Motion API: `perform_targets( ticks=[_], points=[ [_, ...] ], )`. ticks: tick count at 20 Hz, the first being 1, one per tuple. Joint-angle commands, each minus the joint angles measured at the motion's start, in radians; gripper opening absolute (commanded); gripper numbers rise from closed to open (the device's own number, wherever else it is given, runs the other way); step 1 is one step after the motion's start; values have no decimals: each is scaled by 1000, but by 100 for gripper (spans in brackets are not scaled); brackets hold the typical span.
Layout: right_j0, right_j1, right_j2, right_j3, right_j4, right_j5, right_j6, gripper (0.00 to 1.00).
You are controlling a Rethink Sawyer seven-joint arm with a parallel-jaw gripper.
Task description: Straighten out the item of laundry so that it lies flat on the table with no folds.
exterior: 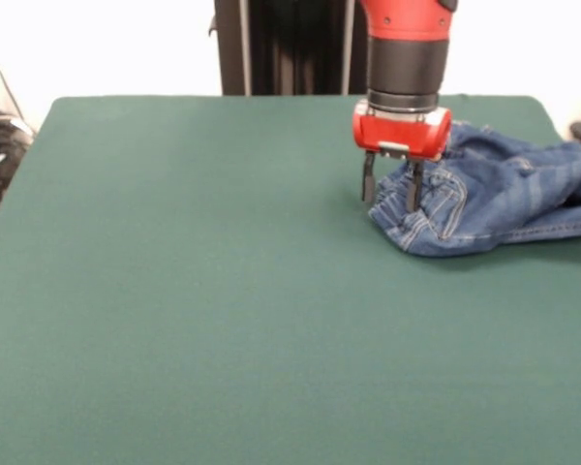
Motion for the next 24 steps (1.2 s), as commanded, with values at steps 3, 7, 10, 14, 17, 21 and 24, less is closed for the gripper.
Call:
perform_targets(
  ticks=[3, 7, 10, 14, 17, 21, 24],
  points=[
    [8, 31, 155, 18, -26, -24, 128, 100],
    [-18, 30, 196, 25, -36, -21, 134, 100],
    [-37, 24, 231, 34, -43, -14, 137, 100],
    [-77, 19, 281, 48, -63, -7, 131, 100],
    [-101, 29, 312, 46, -79, -14, 124, 100],
    [-120, 32, 331, 44, -89, -4, 117, 100],
    [-128, 24, 337, 48, -91, 12, 117, 100]
  ],
)
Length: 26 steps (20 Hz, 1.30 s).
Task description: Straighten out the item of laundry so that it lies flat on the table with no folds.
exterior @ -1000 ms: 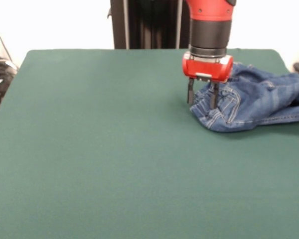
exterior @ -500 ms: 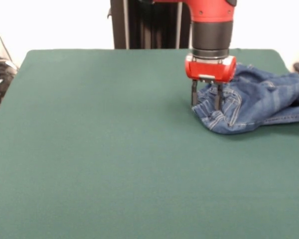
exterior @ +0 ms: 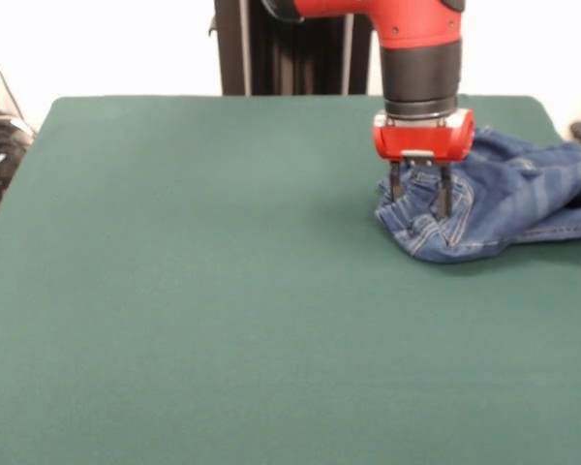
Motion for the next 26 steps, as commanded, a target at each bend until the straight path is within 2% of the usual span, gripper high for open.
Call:
perform_targets(
  ticks=[1, 6, 7, 10, 12, 14, 17, 22, 26],
  points=[
    [-3, 23, 168, 38, -22, 11, 117, 100],
    [-1, 30, 158, 23, -39, -19, 108, 100],
    [8, 29, 143, 17, -47, -46, 112, 0],
    [30, 23, 107, 18, -44, -97, 131, 0],
    [63, -2, 62, 21, -2, -43, 140, 0],
    [123, -81, -11, 60, 61, 21, 174, 0],
    [155, -188, -75, 114, 85, 83, 187, 0],
    [43, -372, -56, 214, 23, 242, 81, 0],
    [-139, -415, 41, 259, -73, 273, -39, 0]
  ],
)
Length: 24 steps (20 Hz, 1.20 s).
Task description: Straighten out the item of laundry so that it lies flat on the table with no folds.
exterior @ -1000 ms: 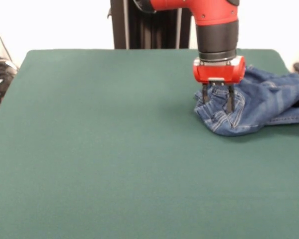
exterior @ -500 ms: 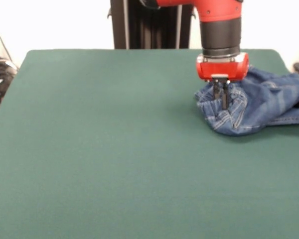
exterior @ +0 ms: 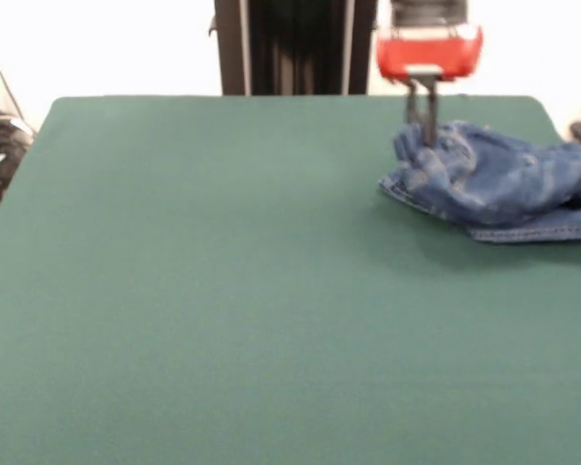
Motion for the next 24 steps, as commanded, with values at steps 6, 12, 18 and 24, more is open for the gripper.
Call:
perform_targets(
  ticks=[6, 12, 18, 24],
  points=[
    [-277, -115, 171, 103, -169, 168, -94, 0],
    [-430, -57, 304, 60, -269, 204, -161, 0],
    [-517, -24, 394, 24, -320, 263, -175, 0],
    [-555, -153, 453, 64, -271, 391, -155, 0]
  ],
)
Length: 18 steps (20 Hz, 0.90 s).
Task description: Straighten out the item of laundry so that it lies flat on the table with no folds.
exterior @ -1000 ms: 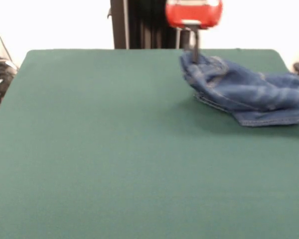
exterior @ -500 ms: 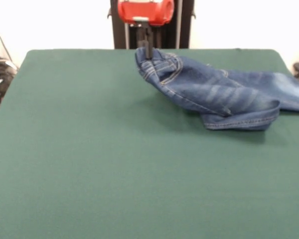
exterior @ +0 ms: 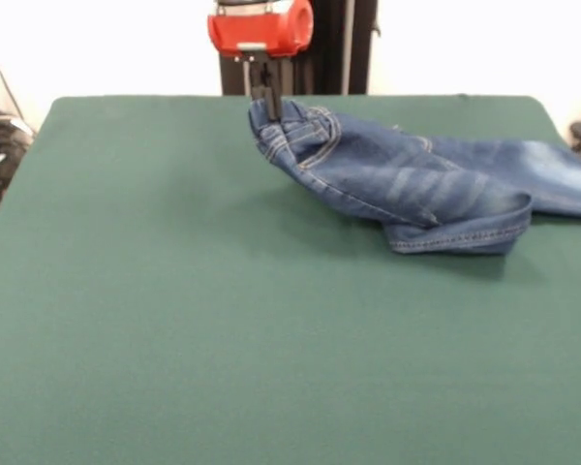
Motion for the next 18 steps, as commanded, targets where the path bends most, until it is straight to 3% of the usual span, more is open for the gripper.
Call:
perform_targets(
  ticks=[1, 5, 8, 14, 18],
  points=[
    [-13, -140, 174, 20, 38, 230, -142, 0],
    [46, -313, 181, 83, 172, 354, -60, 0],
    [110, -396, 159, 92, 257, 427, -1, 0],
    [248, -440, 95, 76, 327, 475, 107, 0],
    [384, -452, 19, 34, 333, 531, 248, 0]
  ],
)
